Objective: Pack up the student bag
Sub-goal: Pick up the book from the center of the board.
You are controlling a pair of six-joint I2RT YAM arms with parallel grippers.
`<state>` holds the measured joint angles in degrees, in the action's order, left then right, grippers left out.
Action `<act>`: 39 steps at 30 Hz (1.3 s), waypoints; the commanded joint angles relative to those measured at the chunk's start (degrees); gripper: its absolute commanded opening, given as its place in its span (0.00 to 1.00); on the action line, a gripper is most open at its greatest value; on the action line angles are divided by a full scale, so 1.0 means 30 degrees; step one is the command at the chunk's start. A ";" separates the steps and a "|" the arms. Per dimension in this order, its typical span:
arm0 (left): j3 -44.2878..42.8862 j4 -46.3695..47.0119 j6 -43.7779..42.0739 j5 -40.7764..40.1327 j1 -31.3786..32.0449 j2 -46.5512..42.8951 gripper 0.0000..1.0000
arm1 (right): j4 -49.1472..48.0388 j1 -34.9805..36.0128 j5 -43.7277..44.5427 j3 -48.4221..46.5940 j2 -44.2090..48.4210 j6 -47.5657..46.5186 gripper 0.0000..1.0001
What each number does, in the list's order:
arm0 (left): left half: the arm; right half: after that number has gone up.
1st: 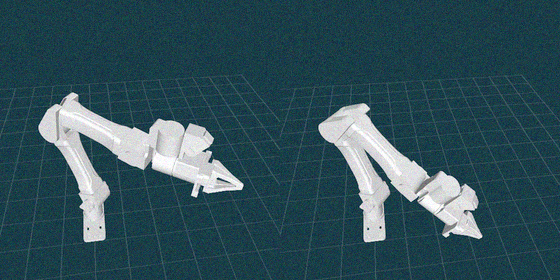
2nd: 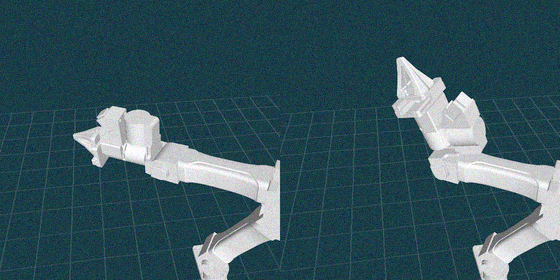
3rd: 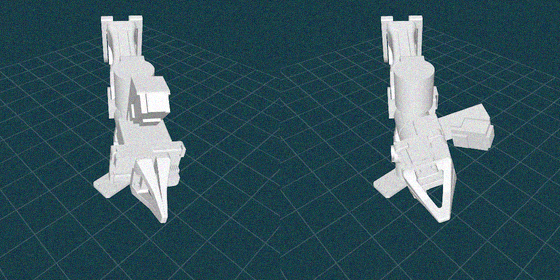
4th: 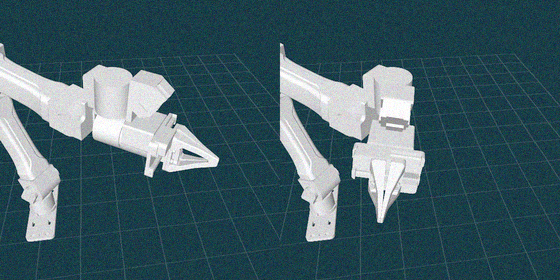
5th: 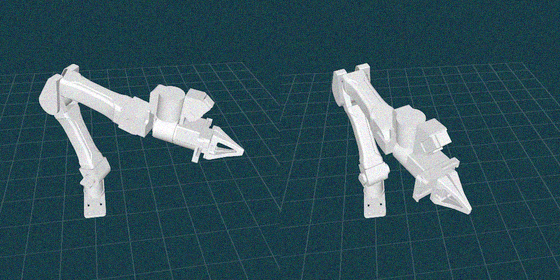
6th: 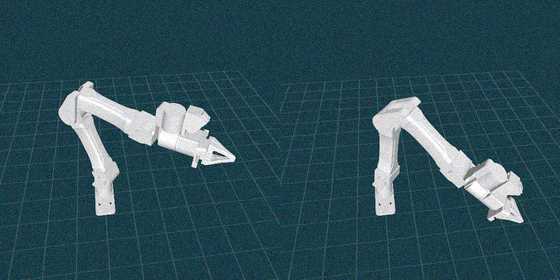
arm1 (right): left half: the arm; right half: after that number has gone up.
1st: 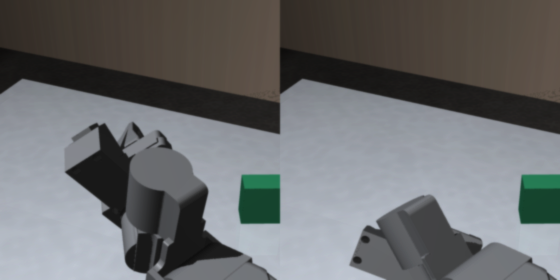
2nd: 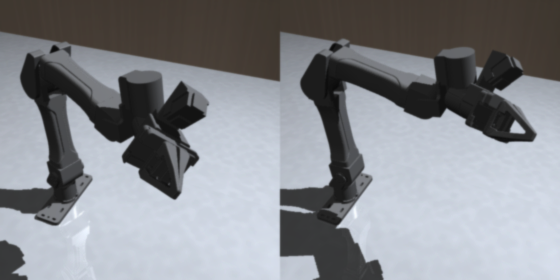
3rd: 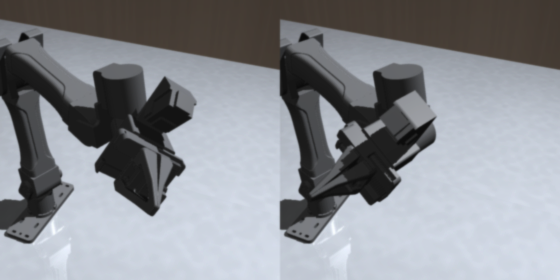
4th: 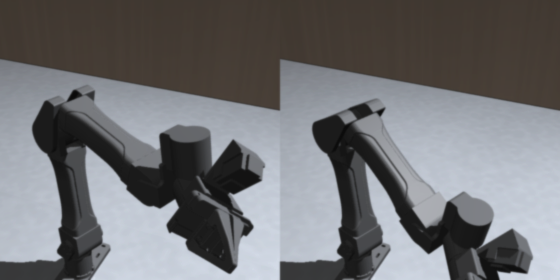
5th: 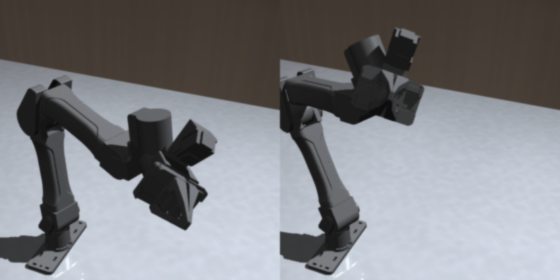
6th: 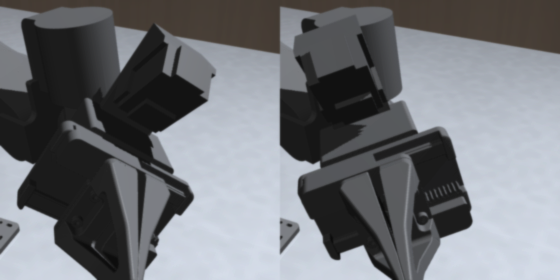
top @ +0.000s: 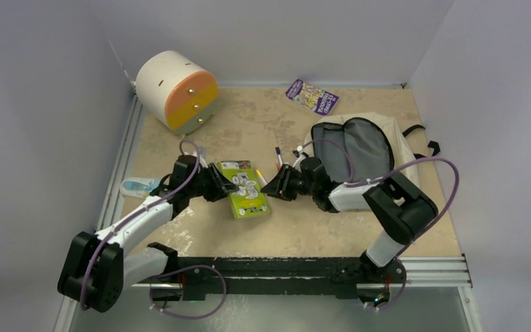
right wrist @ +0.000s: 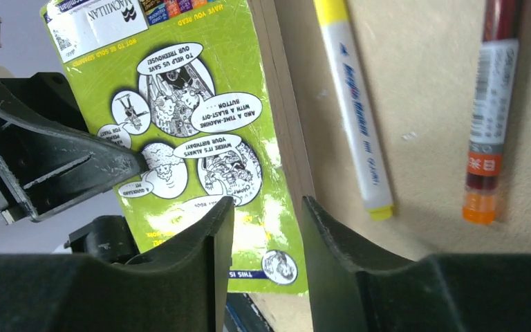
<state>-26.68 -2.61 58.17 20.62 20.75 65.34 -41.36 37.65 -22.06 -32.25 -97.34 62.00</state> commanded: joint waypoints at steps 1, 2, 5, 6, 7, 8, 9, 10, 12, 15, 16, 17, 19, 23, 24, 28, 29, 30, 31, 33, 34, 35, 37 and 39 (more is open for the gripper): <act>-0.2403 -0.1006 -0.1631 -0.0711 -0.0062 -0.1893 0.00 | 0.3014 -0.0009 0.1848 -0.1506 0.2499 -0.2669 0.45; -0.2788 -0.1378 -0.1925 -0.0746 -0.0062 -0.2130 0.00 | 0.3561 0.0012 0.2056 -0.1706 0.2878 -0.2988 0.46; -0.4289 -0.3248 -0.3148 -0.1104 -0.0064 -0.2666 0.00 | 0.5108 -0.0008 0.2572 -0.2221 0.3892 -0.3764 0.48; -0.4786 -0.4006 -0.3554 -0.1344 -0.0062 -0.2820 0.00 | 0.5416 0.0001 0.2681 -0.2316 0.4361 -0.4018 0.49; -0.5239 -0.4617 -0.4225 -0.1517 -0.0062 -0.2975 0.00 | 0.5670 0.0006 0.2750 -0.2419 0.4729 -0.4310 0.49; -0.5611 -0.5118 -0.4835 -0.1576 -0.0062 -0.3126 0.00 | 0.5914 -0.0008 0.2864 -0.2494 0.5098 -0.4669 0.50; -0.5925 -0.5470 -0.5365 -0.1535 -0.0062 -0.3284 0.00 | 0.6135 -0.0010 0.2978 -0.2569 0.5488 -0.5021 0.50; -0.6261 -0.5741 -0.5941 -0.1417 -0.0062 -0.3450 0.00 | 0.6295 0.0001 0.3039 -0.2626 0.5907 -0.5362 0.51; -0.6669 -0.5865 -0.6999 -0.0698 -0.0063 -0.3778 0.00 | 0.6310 -0.0003 0.3132 -0.2582 0.6854 -0.6001 0.54; -0.7339 -0.5518 -0.8625 0.1075 -0.0062 -0.3888 0.00 | 0.6150 0.0001 0.2937 -0.2711 0.8439 -0.7348 0.61; -0.7617 -0.5494 -0.9146 0.1598 -0.0062 -0.3863 0.00 | 0.6066 0.0006 0.2954 -0.2769 0.8971 -0.7817 0.62; -0.7908 -0.5440 -0.9566 0.2077 -0.0066 -0.3882 0.00 | 0.5982 -0.0008 0.3047 -0.2794 0.9623 -0.8245 0.63; -0.8383 -0.5198 -1.0084 0.2686 -0.0062 -0.4014 0.00 | 0.5845 -0.0005 0.3499 -0.2749 1.0872 -0.8588 0.68; -0.8771 -0.3439 -1.0529 0.4402 -0.0062 -0.4527 0.00 | 0.5089 0.0006 0.4214 -0.2450 1.2932 -0.8706 0.71; -0.8970 -0.3037 -1.0893 0.5288 -0.0062 -0.4536 0.00 | 0.4886 -0.0008 0.4197 -0.2414 1.3312 -0.8959 0.71; -1.0348 -0.3352 -1.2890 0.7696 -0.0062 -0.3647 0.00 | 0.4907 -0.0008 0.3900 -0.2955 1.4342 -1.0712 0.74; -1.0714 -0.3770 -1.3550 0.8310 -0.0062 -0.3287 0.00 | 0.5200 -0.0003 0.3854 -0.3231 1.4495 -1.1735 0.75; -1.1071 -0.4210 -1.4153 0.8753 -0.0062 -0.2949 0.00 | 0.5167 0.0001 0.3988 -0.3387 1.4796 -1.2624 0.79; -1.1434 -0.4661 -1.4565 0.8948 -0.0062 -0.2606 0.00 | 0.5027 0.0013 0.4008 -0.3410 1.5090 -1.2790 0.81; -1.1862 -0.5141 -1.5250 0.9378 -0.0062 -0.2228 0.00 | 0.4381 -0.0023 0.3873 -0.3381 1.5665 -1.3119 0.83; -1.1987 -0.5227 -1.5530 0.9718 -0.0062 -0.2139 0.00 | 0.4559 0.0001 0.3715 -0.3636 1.5854 -1.3669 0.84; -1.2083 -0.5293 -1.5854 0.9951 -0.0070 -0.2099 0.00 | 0.5145 -0.0005 0.3523 -0.4085 1.5907 -1.4349 0.85; -1.2289 -0.5564 -1.6813 1.0469 -0.0062 -0.2065 0.00 | 0.6772 0.0019 0.3152 -0.5331 1.5766 -1.5860 0.88; -1.2416 -0.5943 -1.7905 1.0598 -0.0062 -0.2038 0.00 | 0.8376 0.0003 0.2522 -0.6439 1.5561 -1.7919 0.91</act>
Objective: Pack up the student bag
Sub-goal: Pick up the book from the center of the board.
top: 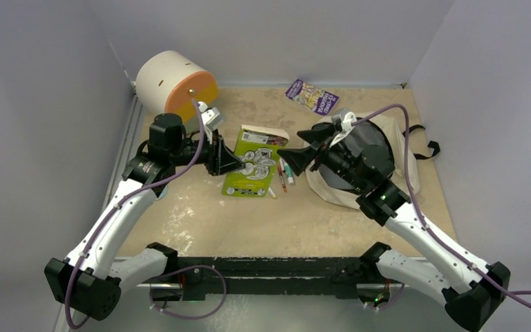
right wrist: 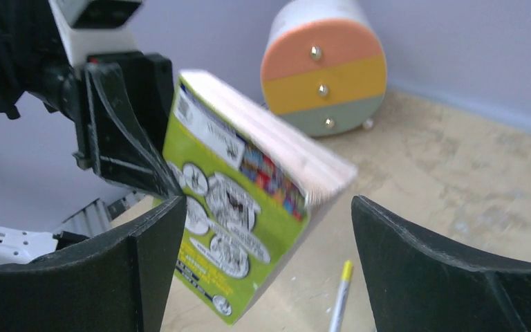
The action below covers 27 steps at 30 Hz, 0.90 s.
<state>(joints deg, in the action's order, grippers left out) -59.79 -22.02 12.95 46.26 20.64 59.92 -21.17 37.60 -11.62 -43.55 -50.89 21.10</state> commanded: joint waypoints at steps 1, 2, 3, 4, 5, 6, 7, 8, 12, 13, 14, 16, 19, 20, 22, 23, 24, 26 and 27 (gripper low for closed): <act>-0.1528 0.0157 -0.3421 0.2009 -0.0026 -0.0140 0.00 | 0.1872 0.0017 -0.1101 -0.2998 0.0022 -0.4973 0.92; -0.1755 -0.0307 -0.4094 0.1902 -0.0026 0.0093 0.00 | 0.2134 0.0006 -0.1785 -0.3277 -0.0032 -0.5521 0.93; -0.1988 -0.0812 -0.4787 0.1895 -0.0018 0.0333 0.00 | 0.2402 0.0019 -0.2489 -0.3602 -0.0156 -0.5915 0.94; -0.2252 -0.1362 -0.5405 0.1869 0.0001 0.0593 0.00 | 0.2713 0.0021 -0.3123 -0.3880 -0.0406 -0.6367 0.94; -0.2494 -0.1815 -0.5837 0.1866 0.0003 0.0853 0.00 | 0.3071 0.0024 -0.3784 -0.4259 -0.0730 -0.6731 0.94; -0.2681 -0.2245 -0.6173 0.1865 0.0018 0.1094 0.00 | 0.3526 0.0007 -0.4435 -0.4669 -0.1185 -0.7223 0.94; -0.2906 -0.2636 -0.6449 0.1913 0.0068 0.1359 0.00 | 0.4040 0.0015 -0.5182 -0.5112 -0.1696 -0.7787 0.94; -0.3121 -0.2996 -0.6660 0.1878 0.0224 0.1600 0.00 | 0.4606 0.0027 -0.5829 -0.5581 -0.2228 -0.8220 0.94; -0.3760 -0.4262 -0.7480 0.0312 0.2241 0.2579 0.00 | 0.5275 0.0048 -0.7265 -0.6530 -0.3686 -0.9412 0.95; -0.3898 -0.4639 -0.7730 -0.0501 0.2986 0.2877 0.00 | 0.5244 0.0050 -0.7437 -0.6648 -0.3850 -0.9598 0.96; -0.4003 -0.4979 -0.7992 -0.1192 0.3647 0.3167 0.00 | 0.5292 0.0046 -0.7612 -0.6747 -0.4039 -0.9827 0.96; -0.4131 -0.5437 -0.8297 -0.1704 0.4315 0.3619 0.00 | 0.5769 0.0041 -0.7791 -0.7090 -0.4458 -1.0318 0.96; -0.4088 -0.5542 -0.8478 -0.1578 0.4398 0.3667 0.00 | 0.7254 0.0049 -0.7912 -0.7668 -0.5110 -1.1395 0.95; -0.4045 -0.5502 -0.8569 -0.1579 0.4398 0.3559 0.00 | 0.7854 0.0045 -0.8005 -0.7754 -0.5248 -1.1670 0.94; -0.3966 -0.5464 -0.8755 -0.1515 0.4398 0.3349 0.00 | 0.8679 0.0033 -0.8415 -0.7710 -0.5374 -1.2043 0.93; -0.3927 -0.5448 -0.8860 -0.1458 0.4394 0.3259 0.00 | 0.8980 0.0033 -0.8661 -0.7623 -0.5398 -1.2143 0.93; -0.3893 -0.5450 -0.8968 -0.1447 0.4398 0.3204 0.00 | 0.9227 0.0037 -0.8970 -0.7539 -0.5438 -1.2185 0.92; -0.3860 -0.5466 -0.9149 -0.1367 0.4398 0.3168 0.00 | 0.9626 0.0034 -0.9796 -0.7368 -0.5473 -1.2244 0.91; -0.3859 -0.5489 -0.9187 -0.1344 0.4398 0.3171 0.00 | 0.9744 0.0033 -1.0273 -0.7280 -0.5487 -1.2230 0.90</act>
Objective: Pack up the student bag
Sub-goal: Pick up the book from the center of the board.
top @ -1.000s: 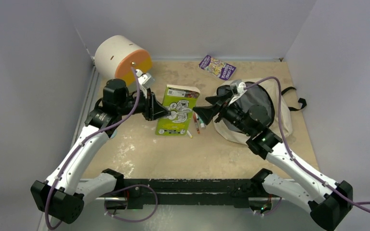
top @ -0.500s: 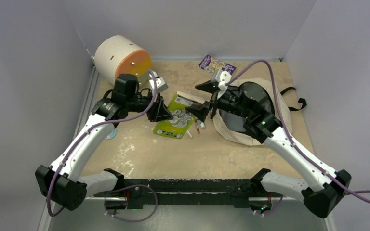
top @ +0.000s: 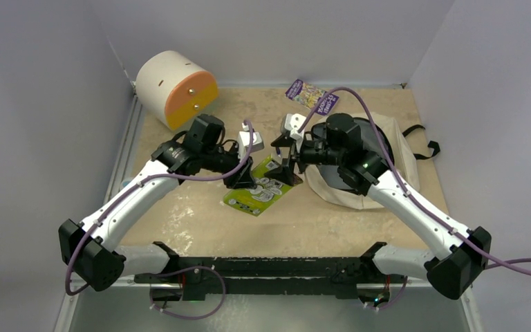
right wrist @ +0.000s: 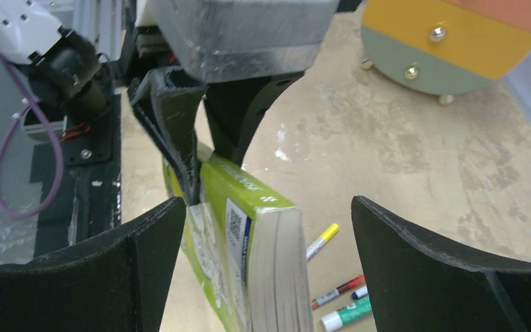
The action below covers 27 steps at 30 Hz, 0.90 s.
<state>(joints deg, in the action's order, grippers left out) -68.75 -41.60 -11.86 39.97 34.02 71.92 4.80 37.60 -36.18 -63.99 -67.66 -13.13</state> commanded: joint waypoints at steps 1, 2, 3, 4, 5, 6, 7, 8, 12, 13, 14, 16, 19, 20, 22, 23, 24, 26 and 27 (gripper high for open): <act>-0.0846 0.1037 -0.0974 0.0805 -0.0068 -0.0829 0.00 | 0.1157 0.0033 -0.2579 -0.0373 0.0062 -0.0830 0.89; -0.0843 0.1036 -0.1003 0.0906 -0.0062 -0.0807 0.00 | 0.1217 0.0037 -0.2949 -0.0320 0.0028 -0.0839 0.89; -0.0857 0.1036 -0.1032 0.1069 -0.0061 -0.0815 0.00 | 0.1276 0.0034 -0.3182 -0.0226 -0.0090 -0.0818 0.88; -0.0870 0.1036 -0.1051 0.1229 -0.0061 -0.0816 0.00 | 0.1364 0.0033 -0.3236 -0.0185 -0.0196 -0.0811 0.87; -0.0887 0.1036 -0.1038 0.1430 -0.0061 -0.0835 0.00 | 0.1499 0.0037 -0.3174 -0.0176 -0.0330 -0.0818 0.85; -0.0896 0.1040 -0.1073 0.1581 -0.0061 -0.0852 0.00 | 0.1648 0.0049 -0.3125 -0.0201 -0.0482 -0.0903 0.83; -0.0901 0.1037 -0.1125 0.1780 -0.0061 -0.0872 0.00 | 0.1762 0.0043 -0.3108 -0.0222 -0.0604 -0.1021 0.82; -0.0901 0.1036 -0.1143 0.1969 -0.0061 -0.0926 0.00 | 0.1850 0.0035 -0.3125 -0.0273 -0.0721 -0.1134 0.81; -0.0958 0.0926 -0.1282 0.2959 -0.0061 -0.1045 0.00 | 0.1925 0.0034 -0.3088 -0.0376 -0.1071 -0.1339 0.77; -0.0960 0.0898 -0.1312 0.3171 -0.0061 -0.1101 0.00 | 0.1936 0.0037 -0.3085 -0.0380 -0.1161 -0.1404 0.75; -0.0960 0.0891 -0.1342 0.3333 -0.0075 -0.1156 0.00 | 0.1919 0.0034 -0.3122 -0.0358 -0.1209 -0.1423 0.73; -0.0934 0.0890 -0.1350 0.3375 -0.0061 -0.1273 0.00 | 0.1959 0.0019 -0.3290 -0.0377 -0.1361 -0.1448 0.66; -0.0887 0.0810 -0.1422 0.3219 -0.0065 -0.1327 0.00 | 0.2144 0.0038 -0.3633 -0.0366 -0.1496 -0.1553 0.54; -0.0874 0.0825 -0.1428 0.3131 -0.0069 -0.1342 0.00 | 0.2212 0.0034 -0.3761 -0.0353 -0.1499 -0.1617 0.50; -0.0822 0.0824 -0.1304 0.2822 -0.0061 -0.1327 0.00 | 0.2587 0.0050 -0.4398 -0.0329 -0.1471 -0.1716 0.41; -0.0789 0.0940 -0.1136 0.2554 -0.0061 -0.1327 0.00 | 0.2707 0.0039 -0.4758 -0.0301 -0.1449 -0.1671 0.36; -0.0757 0.1035 -0.0924 0.2242 -0.0061 -0.1327 0.00 | 0.2733 0.0034 -0.4938 -0.0246 -0.1402 -0.1614 0.31; -0.0769 0.1327 -0.0361 0.1673 -0.0061 -0.1396 0.00 | 0.2435 0.0035 -0.5115 0.0005 -0.1193 -0.1499 0.20; -0.0680 0.1563 -0.0066 0.1535 -0.0061 -0.1511 0.00 | 0.2106 0.0045 -0.5346 0.0239 -0.1077 -0.1288 0.14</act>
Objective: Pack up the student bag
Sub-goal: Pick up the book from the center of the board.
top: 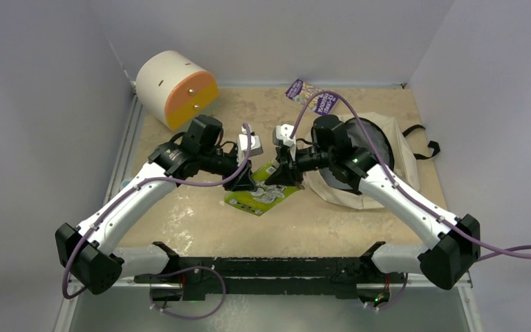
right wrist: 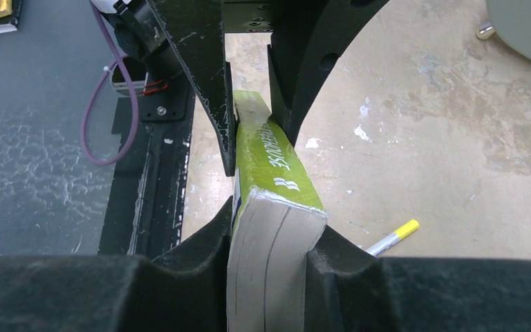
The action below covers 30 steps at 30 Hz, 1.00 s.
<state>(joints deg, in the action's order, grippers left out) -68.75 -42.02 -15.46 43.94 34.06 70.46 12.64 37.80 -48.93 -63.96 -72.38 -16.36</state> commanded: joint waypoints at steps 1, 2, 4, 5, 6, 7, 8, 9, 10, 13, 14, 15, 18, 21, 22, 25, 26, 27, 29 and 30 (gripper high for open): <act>-0.0518 0.2273 0.1507 0.0193 -0.0075 -0.1191 0.00 | -0.0855 -0.0031 -0.1321 0.0452 0.0647 0.0040 0.09; -0.0348 0.2769 0.1890 0.0321 -0.0075 -0.1410 0.03 | -0.1202 -0.0032 -0.1440 0.0688 0.0808 0.0232 0.04; 0.0032 0.3720 0.2636 0.0638 -0.0075 -0.1927 0.11 | -0.1954 -0.0054 -0.1441 0.1129 0.1297 0.0725 0.00; 0.0204 0.4115 0.2954 0.0868 -0.0083 -0.2202 0.19 | -0.2489 -0.0046 -0.1379 0.1395 0.1604 0.1179 0.00; 0.0346 0.4406 0.3268 0.1054 -0.0076 -0.2452 0.30 | -0.3098 -0.0049 -0.1323 0.1663 0.2019 0.1576 0.00; 0.0492 0.4695 0.3527 0.1293 -0.0075 -0.2674 0.40 | -0.3790 -0.0095 -0.1287 0.1978 0.2610 0.2079 0.00; 0.0577 0.4856 0.3688 0.1528 -0.0075 -0.2885 0.52 | -0.4641 -0.0121 -0.1249 0.2303 0.3046 0.2600 0.00; 0.0616 0.4931 0.3774 0.1774 -0.0075 -0.3090 0.58 | -0.5392 -0.0204 -0.1204 0.2582 0.3507 0.3112 0.00; 0.0607 0.4951 0.3913 0.1900 -0.0083 -0.3299 0.62 | -0.6068 -0.0295 -0.1188 0.2829 0.3956 0.3505 0.00; 0.0593 0.4950 0.4358 0.1731 -0.0075 -0.3933 0.67 | -0.7552 -0.0832 -0.1726 0.3146 0.4820 0.4587 0.00; 0.0593 0.5030 0.4557 0.1726 -0.0075 -0.4282 0.68 | -0.7942 -0.1033 -0.1960 0.3156 0.4981 0.4964 0.00; 0.0633 0.5154 0.4776 0.1839 -0.0079 -0.4580 0.70 | -0.8354 -0.1223 -0.2212 0.3132 0.5056 0.5235 0.00; 0.0875 0.5604 0.5625 0.1729 -0.0075 -0.5428 0.72 | -1.0239 -0.1693 -0.3181 0.3139 0.5191 0.6894 0.00; 0.1106 0.6057 0.5974 0.1195 -0.0076 -0.6318 0.74 | -1.2849 -0.1920 -0.3629 0.3448 0.5403 0.8832 0.00; 0.1206 0.6216 0.6063 0.0808 -0.0075 -0.6592 0.74 | -1.3629 -0.1993 -0.4019 0.3527 0.5460 0.9476 0.00; 0.1408 0.6579 0.6271 -0.0557 -0.0076 -0.7276 0.75 | -1.5145 -0.2136 -0.4900 0.3420 0.5399 1.0602 0.00; 0.1500 0.6750 0.6393 -0.1076 -0.0075 -0.7463 0.76 | -1.5282 -0.2159 -0.5096 0.3271 0.5357 1.0737 0.00; 0.1677 0.7083 0.6522 -0.1441 -0.0075 -0.7702 0.76 | -1.5350 -0.2169 -0.5205 0.3161 0.5348 1.0816 0.00; 0.1978 0.7677 0.6809 -0.2047 -0.0076 -0.8031 0.77 | -1.5908 -0.2177 -0.5425 0.3122 0.5416 1.1284 0.00; 0.2147 0.7971 0.6903 -0.2251 -0.0075 -0.8154 0.77 | -1.6260 -0.2223 -0.5546 0.3142 0.5480 1.1569 0.00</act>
<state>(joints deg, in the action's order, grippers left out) -63.81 -24.16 2.70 42.09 34.02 47.53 -24.51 31.46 -61.91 -52.90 -58.19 12.88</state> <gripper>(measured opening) 0.763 0.300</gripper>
